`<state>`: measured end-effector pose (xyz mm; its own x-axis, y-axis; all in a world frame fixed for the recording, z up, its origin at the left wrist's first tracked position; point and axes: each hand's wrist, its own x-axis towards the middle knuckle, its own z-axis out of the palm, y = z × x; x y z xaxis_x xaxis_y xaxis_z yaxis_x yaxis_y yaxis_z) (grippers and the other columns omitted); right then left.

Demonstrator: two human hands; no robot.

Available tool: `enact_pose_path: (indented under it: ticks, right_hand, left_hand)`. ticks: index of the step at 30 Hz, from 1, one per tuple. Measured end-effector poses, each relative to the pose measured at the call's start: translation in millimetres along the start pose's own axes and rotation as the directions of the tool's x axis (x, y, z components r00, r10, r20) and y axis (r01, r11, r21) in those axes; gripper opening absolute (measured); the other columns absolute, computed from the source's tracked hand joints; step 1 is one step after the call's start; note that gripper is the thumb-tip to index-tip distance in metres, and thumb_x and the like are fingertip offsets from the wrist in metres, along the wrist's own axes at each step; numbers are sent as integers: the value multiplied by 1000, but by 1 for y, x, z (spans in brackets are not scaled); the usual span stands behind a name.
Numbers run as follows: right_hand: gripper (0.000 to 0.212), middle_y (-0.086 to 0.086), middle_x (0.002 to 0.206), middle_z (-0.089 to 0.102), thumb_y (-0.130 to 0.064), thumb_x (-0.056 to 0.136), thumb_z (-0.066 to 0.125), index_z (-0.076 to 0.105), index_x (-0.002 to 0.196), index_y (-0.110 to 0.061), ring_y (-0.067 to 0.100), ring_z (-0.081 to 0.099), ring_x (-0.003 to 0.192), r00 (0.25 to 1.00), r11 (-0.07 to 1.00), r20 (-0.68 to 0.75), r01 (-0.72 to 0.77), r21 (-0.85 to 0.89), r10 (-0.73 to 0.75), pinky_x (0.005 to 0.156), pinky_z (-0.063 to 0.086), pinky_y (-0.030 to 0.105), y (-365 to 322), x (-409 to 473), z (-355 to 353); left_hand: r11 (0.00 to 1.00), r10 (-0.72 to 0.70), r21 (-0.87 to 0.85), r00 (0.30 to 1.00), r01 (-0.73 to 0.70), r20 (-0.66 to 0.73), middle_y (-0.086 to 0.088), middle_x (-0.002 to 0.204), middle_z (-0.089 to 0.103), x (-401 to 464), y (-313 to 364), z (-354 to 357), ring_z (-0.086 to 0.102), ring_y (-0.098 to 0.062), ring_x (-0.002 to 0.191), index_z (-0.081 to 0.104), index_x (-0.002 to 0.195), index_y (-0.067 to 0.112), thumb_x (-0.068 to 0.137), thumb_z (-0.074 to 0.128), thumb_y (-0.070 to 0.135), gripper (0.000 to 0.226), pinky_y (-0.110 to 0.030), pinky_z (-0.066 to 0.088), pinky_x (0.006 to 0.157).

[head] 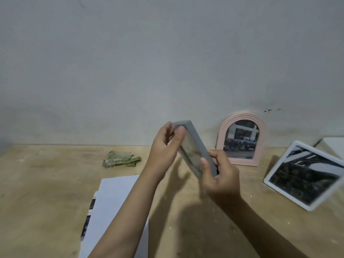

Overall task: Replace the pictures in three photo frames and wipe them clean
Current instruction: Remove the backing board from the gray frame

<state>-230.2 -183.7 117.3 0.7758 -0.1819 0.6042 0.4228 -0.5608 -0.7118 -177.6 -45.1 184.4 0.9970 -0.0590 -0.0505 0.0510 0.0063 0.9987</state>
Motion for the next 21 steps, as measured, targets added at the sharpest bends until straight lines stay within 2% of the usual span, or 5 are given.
enact_pose_path:
  ticks: [5, 8, 11, 16, 21]
  right_hand:
    - [33, 5, 109, 70, -18, 90, 54, 60, 119, -2, 9, 69, 87, 998, 994, 6, 65, -91, -65, 70, 55, 16, -18, -54, 21]
    - [36, 6, 126, 62, -17, 90, 55, 59, 122, 0, 12, 59, 116, 989, 986, 27, 145, -82, -144, 90, 54, 31, -27, -66, 29]
    - [37, 0, 135, 55, -25, 93, 52, 56, 127, -10, 9, 50, 127, 978, 991, 172, 128, -27, -122, 99, 48, 34, -33, -73, 26]
    - [45, 4, 134, 53, -40, 92, 43, 54, 127, -13, 16, 47, 125, 982, 981, 64, -171, -91, 178, 101, 39, 27, 6, -70, -1]
    - [40, 9, 138, 49, -28, 98, 41, 45, 134, -11, 28, 44, 126, 805, 783, -121, -593, -188, 581, 103, 37, 39, 61, -48, -39]
  left_hand:
    - [988, 85, 144, 971, -54, -225, 5, 113, 57, -32, 4, 4, 56, -14, 99, 53, 124, 19, 89, 60, 19, 36, -15, 46, 79]
    - [993, 86, 100, 948, -58, -306, -6, 126, 57, -41, -5, -2, 59, -26, 112, 50, 130, 13, 90, 50, 11, 40, -35, 49, 96]
    - [993, 115, 19, 917, -116, -382, -3, 117, 61, -49, -10, -14, 63, -8, 96, 54, 124, 11, 91, 47, 2, 35, -17, 49, 85]
    - [994, 66, -68, 961, -87, -270, -2, 102, 71, -44, -24, -57, 67, -13, 89, 65, 104, 14, 90, 40, -9, 36, -23, 53, 79]
    - [967, -49, -252, 999, 44, -13, -5, 97, 75, -41, -35, -95, 70, -16, 85, 61, 113, 0, 92, 38, -11, 33, -23, 56, 66]
